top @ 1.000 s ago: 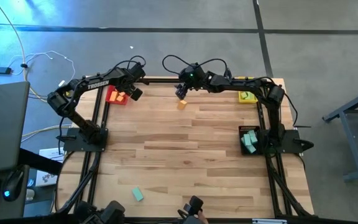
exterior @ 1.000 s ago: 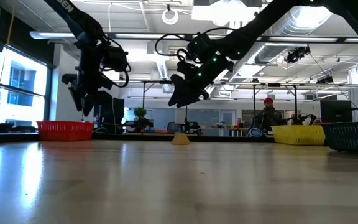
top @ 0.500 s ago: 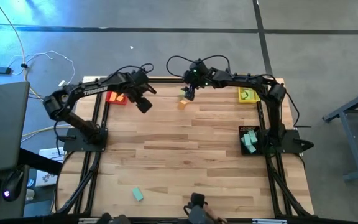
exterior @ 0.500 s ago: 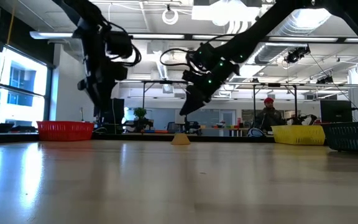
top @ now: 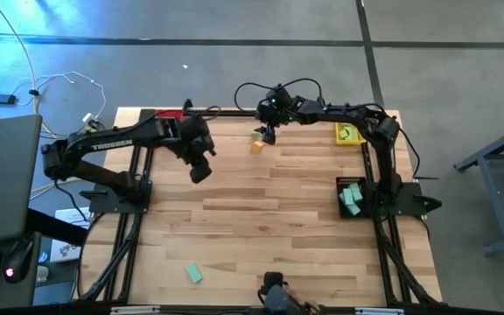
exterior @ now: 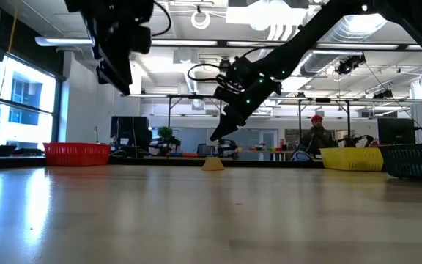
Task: Sort & place blocks by color
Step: Put the green block into the yellow bin
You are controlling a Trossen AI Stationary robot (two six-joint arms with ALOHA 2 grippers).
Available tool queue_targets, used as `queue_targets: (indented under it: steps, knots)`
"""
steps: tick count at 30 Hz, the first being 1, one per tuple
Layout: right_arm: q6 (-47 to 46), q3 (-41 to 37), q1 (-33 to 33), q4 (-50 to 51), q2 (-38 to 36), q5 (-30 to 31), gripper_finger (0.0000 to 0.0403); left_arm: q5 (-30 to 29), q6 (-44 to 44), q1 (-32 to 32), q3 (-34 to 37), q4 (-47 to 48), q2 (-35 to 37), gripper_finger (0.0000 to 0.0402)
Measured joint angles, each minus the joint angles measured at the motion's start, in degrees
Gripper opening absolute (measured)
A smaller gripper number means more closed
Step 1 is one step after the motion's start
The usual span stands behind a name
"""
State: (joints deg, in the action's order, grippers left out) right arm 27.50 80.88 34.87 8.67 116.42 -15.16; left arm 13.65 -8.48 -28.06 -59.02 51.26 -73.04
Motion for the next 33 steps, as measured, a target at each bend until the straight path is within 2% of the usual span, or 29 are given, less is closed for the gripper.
queue_targets:
  steps: [9, 20, 29, 33]
  knots:
    - [1.3, 0.0, 0.1, -0.4, 3.1, 0.0, 0.0220, -0.5, -2.5, 7.4, 0.0, -0.1, 3.1, 0.0165]
    - [1.9, 0.0, 1.1, -1.8, 3.3, -0.3, 0.0220, -2.5, -2.5, 9.5, 0.0, -0.3, 2.7, 0.0165]
    - [1.5, 10.1, 1.1, 5.6, 3.3, -0.5, 0.0220, -2.5, -2.5, 9.5, 0.0, -1.4, 2.7, 0.0165]
    - [1.0, 11.4, 1.0, 6.9, 3.2, -1.4, 0.0220, -2.5, -2.5, 9.5, 0.0, -1.4, 2.7, 0.0165]
